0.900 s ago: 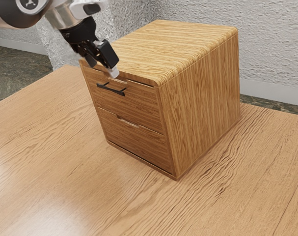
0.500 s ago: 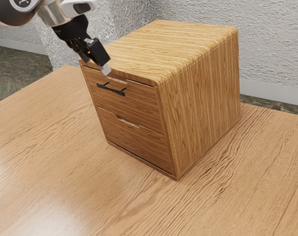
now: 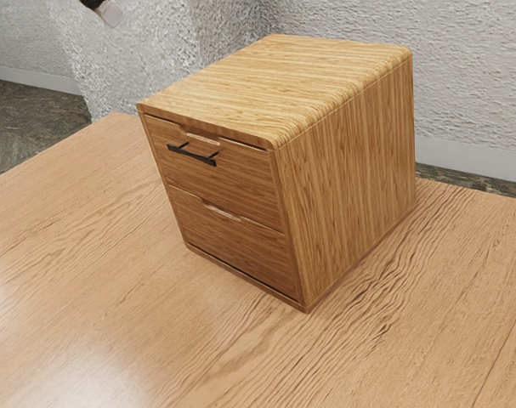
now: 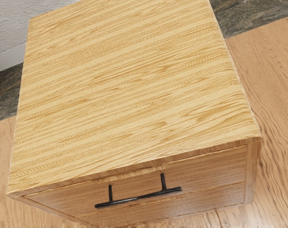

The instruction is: Pull the drawer handle with one arm to open the drawer

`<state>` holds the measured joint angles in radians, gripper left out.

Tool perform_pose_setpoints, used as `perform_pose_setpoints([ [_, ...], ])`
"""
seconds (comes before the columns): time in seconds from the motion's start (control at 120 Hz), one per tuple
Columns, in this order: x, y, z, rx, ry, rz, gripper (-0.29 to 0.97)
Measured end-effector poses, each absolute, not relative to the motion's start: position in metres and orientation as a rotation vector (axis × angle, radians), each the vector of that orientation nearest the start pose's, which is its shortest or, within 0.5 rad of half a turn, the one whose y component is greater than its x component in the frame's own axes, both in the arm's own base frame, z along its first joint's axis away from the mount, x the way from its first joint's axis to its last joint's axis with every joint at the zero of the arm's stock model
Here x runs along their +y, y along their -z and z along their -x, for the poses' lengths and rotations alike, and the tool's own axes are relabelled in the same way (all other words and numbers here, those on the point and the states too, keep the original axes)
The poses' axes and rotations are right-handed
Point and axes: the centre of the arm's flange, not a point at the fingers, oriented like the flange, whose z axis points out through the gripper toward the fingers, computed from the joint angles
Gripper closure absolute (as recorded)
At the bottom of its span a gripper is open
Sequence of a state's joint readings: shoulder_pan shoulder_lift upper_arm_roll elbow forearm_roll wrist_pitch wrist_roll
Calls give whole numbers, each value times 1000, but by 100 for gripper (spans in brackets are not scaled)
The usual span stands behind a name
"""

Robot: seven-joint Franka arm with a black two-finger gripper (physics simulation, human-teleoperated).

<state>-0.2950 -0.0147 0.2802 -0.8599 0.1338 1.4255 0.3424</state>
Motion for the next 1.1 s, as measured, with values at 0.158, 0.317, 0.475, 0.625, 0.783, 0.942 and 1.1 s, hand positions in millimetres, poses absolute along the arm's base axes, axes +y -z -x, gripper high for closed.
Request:
perform_pose_setpoints([
  [0.158, -49, -931, -403, 632, 742, 2833, 0],
  [0.317, -95, -817, -394, 840, 299, 2922, 0],
  [0.475, -128, -756, -311, 786, 235, 2924, 0],
  [0.625, -98, -637, -349, 766, 156, 2994, 0],
  [0.783, -78, -626, -366, 980, 229, 2927, 0],
  [0.942, -82, -620, -372, 1128, 327, 2771, 0],
  [1.1, -51, -629, -388, 1182, 496, 2659, 0],
])
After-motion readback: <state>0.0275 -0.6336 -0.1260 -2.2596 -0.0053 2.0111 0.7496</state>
